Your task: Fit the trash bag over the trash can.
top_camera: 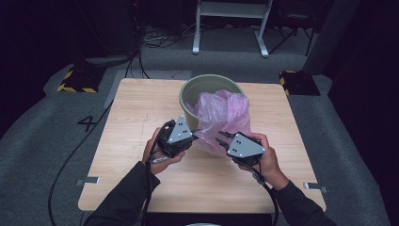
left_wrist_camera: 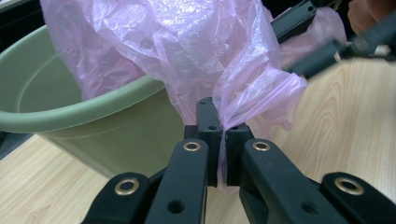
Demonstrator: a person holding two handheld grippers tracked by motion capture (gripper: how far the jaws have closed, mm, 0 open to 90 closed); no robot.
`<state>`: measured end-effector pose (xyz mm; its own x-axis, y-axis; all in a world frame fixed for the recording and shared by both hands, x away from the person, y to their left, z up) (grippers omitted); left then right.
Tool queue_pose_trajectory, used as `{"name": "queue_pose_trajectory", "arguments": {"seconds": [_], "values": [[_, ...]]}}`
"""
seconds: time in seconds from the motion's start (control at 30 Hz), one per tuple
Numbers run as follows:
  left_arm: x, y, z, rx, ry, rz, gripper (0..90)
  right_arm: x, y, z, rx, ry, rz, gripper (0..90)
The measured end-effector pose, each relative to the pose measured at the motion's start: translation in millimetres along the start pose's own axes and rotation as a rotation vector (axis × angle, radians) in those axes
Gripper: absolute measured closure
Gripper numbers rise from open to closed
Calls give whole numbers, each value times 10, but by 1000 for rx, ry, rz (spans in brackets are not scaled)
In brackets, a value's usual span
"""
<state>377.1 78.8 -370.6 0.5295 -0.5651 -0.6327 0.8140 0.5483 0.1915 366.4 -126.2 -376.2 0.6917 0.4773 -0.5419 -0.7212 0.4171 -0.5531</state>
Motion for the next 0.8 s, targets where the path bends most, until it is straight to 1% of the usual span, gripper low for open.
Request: {"name": "queue_pose_trajectory", "arguments": {"seconds": [0.07,0.1,0.17,0.23,0.27,0.3,0.33,0.37,0.4,0.47,0.53,0.57,0.63,0.7,0.8], "values": [[-18,24,-11,-7,-2,3,894,-10,-36,-15,13,-9,-8,836],[-29,39,-16,-11,0,2,894,-18,-69,-24,18,-13,-19,843],[-46,52,-16,-17,-6,5,894,-29,-104,-37,34,-16,-19,859],[-73,60,-6,-22,-12,8,894,-47,-151,-50,43,-25,-31,861],[-78,60,-3,-22,-14,6,894,-60,-170,-56,53,-30,-17,829],[-76,56,3,-22,-15,4,894,-68,-174,-57,54,-35,-2,776],[-72,52,7,-18,-12,6,894,-87,-167,-54,58,-48,10,697],[-59,38,14,-14,-10,2,894,-104,-159,-48,67,-64,13,656],[-47,24,19,-9,-8,-3,894,-132,-138,-35,74,-84,37,616],[-28,0,31,-3,-4,-2,894,-160,-82,-10,71,-98,84,512],[-14,-23,47,3,-5,-5,894,-169,-23,10,61,-102,108,475],[-12,-26,52,5,-7,-6,894,-163,14,24,54,-98,121,430],[-20,-29,65,4,-10,-10,893,-133,66,37,44,-84,133,413],[-31,-31,77,4,-16,-10,894,-80,89,35,40,-60,106,394],[-59,-31,91,0,-31,-13,894,0,88,13,55,-34,60,391]]}}
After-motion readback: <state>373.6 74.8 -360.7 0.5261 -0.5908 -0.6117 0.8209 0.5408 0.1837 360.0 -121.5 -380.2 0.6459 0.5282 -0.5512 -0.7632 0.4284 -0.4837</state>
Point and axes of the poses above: each handheld gripper's, and its own axes: x roughly forward along the jaws, z roughly out of its top, y roughly to its left, the point moved 3 cm from there along x, roughly forward along the jaws, and after that the axes turned 12 degrees about y, right-handed, at the moved point
